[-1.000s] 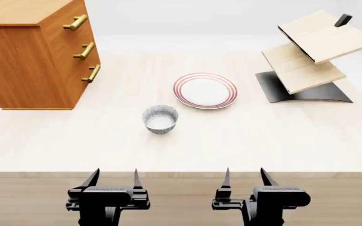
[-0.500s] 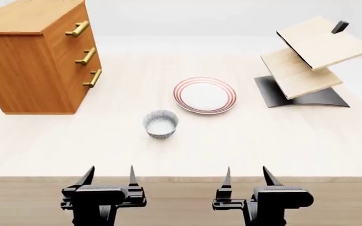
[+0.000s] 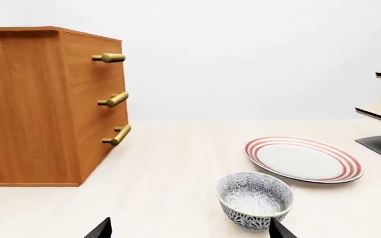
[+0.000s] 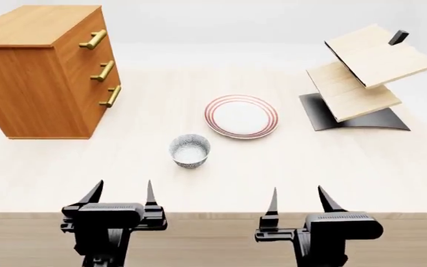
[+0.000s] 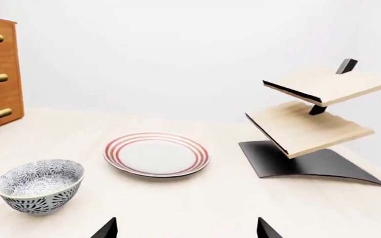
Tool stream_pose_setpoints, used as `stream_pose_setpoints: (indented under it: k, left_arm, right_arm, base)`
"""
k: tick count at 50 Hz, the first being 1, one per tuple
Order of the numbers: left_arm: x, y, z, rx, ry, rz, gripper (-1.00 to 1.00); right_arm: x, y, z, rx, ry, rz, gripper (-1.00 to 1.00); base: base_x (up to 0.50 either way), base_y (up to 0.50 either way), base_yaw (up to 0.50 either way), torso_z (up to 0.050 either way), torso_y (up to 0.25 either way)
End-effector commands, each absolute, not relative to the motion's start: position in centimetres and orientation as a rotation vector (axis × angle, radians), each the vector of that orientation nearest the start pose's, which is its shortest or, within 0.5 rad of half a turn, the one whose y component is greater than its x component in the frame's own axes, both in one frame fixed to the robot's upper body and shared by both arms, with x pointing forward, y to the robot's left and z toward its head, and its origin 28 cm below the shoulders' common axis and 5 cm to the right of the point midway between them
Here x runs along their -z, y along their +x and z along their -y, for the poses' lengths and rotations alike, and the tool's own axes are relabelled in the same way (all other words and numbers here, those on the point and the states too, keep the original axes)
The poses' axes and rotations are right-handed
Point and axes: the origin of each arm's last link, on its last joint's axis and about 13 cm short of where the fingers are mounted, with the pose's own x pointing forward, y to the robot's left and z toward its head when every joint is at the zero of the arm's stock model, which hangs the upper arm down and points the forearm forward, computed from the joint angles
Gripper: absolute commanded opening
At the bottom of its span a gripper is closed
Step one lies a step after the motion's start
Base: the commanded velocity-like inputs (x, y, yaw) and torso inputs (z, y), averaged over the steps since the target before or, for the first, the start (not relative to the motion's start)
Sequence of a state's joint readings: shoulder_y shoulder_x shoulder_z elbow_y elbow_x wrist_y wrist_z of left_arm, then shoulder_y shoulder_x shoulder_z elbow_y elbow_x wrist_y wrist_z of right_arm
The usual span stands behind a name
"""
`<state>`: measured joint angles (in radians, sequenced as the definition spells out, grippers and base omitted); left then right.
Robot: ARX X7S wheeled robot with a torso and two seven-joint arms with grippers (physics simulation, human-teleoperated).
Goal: Open the top drawer of the cabinet and put the bowl in it.
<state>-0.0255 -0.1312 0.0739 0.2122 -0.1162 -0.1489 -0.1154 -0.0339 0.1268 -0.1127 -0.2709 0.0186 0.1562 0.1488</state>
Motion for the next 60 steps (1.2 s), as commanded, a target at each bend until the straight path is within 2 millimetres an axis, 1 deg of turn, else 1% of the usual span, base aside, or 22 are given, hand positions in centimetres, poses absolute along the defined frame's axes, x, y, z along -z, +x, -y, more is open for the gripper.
stream_pose_setpoints:
  k: [1, 3, 9, 11, 17, 24, 28, 34, 36, 37, 39, 45, 49, 60]
  left_arm:
    - [-8.6, 22.0, -22.1, 0.021, -0.007, 0.116, 1.0]
    - [-9.4, 22.1, -22.3, 0.023, -0.006, 0.12, 1.0]
    - [-13.1, 22.6, -22.9, 0.038, 0.006, 0.142, 1.0]
    - [-14.5, 22.9, -23.1, 0.048, 0.032, 0.147, 1.0]
    - [-17.7, 23.4, -23.3, 0.077, 0.059, 0.118, 1.0]
    - [-21.4, 24.4, -23.7, 0.092, 0.068, 0.111, 1.0]
    - [-23.9, 25.1, -24.1, 0.101, 0.04, 0.11, 1.0]
    - [-26.4, 25.8, -24.4, 0.124, 0.048, 0.061, 1.0]
    - [-27.2, 26.0, -24.5, 0.122, 0.067, 0.065, 1.0]
    - [-27.7, 26.1, -24.5, 0.114, 0.077, 0.072, 1.0]
    - [-28.5, 26.3, -24.6, 0.104, 0.081, 0.079, 1.0]
    - [-30.2, 26.3, -24.7, 0.092, 0.109, 0.099, 1.0]
    - [-30.9, 26.1, -24.9, 0.076, 0.125, 0.114, 1.0]
    - [-31.4, 25.8, -24.9, 0.072, 0.13, 0.124, 1.0]
  right_arm:
    - [-8.4, 20.1, 10.4, 0.029, -0.16, 0.126, 1.0]
    - [-9.2, 20.1, 10.5, 0.029, -0.169, 0.131, 1.0]
    - [-12.7, 20.1, 11.1, 0.017, -0.182, 0.145, 1.0]
    - [-14.2, 20.2, 11.4, 0.019, -0.189, 0.142, 1.0]
    - [-17.5, 20.4, 12.0, 0.028, -0.22, 0.122, 1.0]
    - [-21.0, 20.5, 12.6, 0.039, -0.271, 0.089, 1.0]
    - [-22.8, 20.6, 12.9, 0.032, -0.28, 0.081, 1.0]
    - [-23.9, 21.4, 13.3, 0.026, -0.285, 0.074, 1.0]
    - [-25.0, 21.4, 13.7, 0.091, -0.282, 0.099, 1.0]
    - [-25.5, 21.2, 13.5, 0.083, -0.291, 0.112, 1.0]
    - [-26.3, 20.7, 12.9, 0.004, -0.303, 0.117, 1.0]
    - [-27.8, 20.5, 13.1, -0.002, -0.303, 0.138, 1.0]
    - [-28.6, 20.4, 13.3, 0.008, -0.309, 0.178, 1.0]
    - [-29.3, 20.0, 13.5, 0.016, -0.312, 0.213, 1.0]
  base:
    - [0.0, 0.0, 0.0, 0.05, 0.023]
    - [0.0, 0.0, 0.0, 0.05, 0.023]
    - [0.0, 0.0, 0.0, 0.05, 0.023]
    - [0.0, 0.0, 0.0, 0.05, 0.022]
    - [0.0, 0.0, 0.0, 0.047, 0.024]
    - [0.0, 0.0, 0.0, 0.004, 0.001]
    - [0.0, 0.0, 0.0, 0.0, 0.0]
    - [0.0, 0.0, 0.0, 0.0, 0.0]
    - [0.0, 0.0, 0.0, 0.0, 0.0]
    - [0.0, 0.0, 0.0, 0.0, 0.0]
    - [0.0, 0.0, 0.0, 0.0, 0.0]
    - [0.0, 0.0, 0.0, 0.0, 0.0]
    - [0.13, 0.0, 0.0, 0.0, 0.0]
    - [0.47, 0.0, 0.0, 0.0, 0.0]
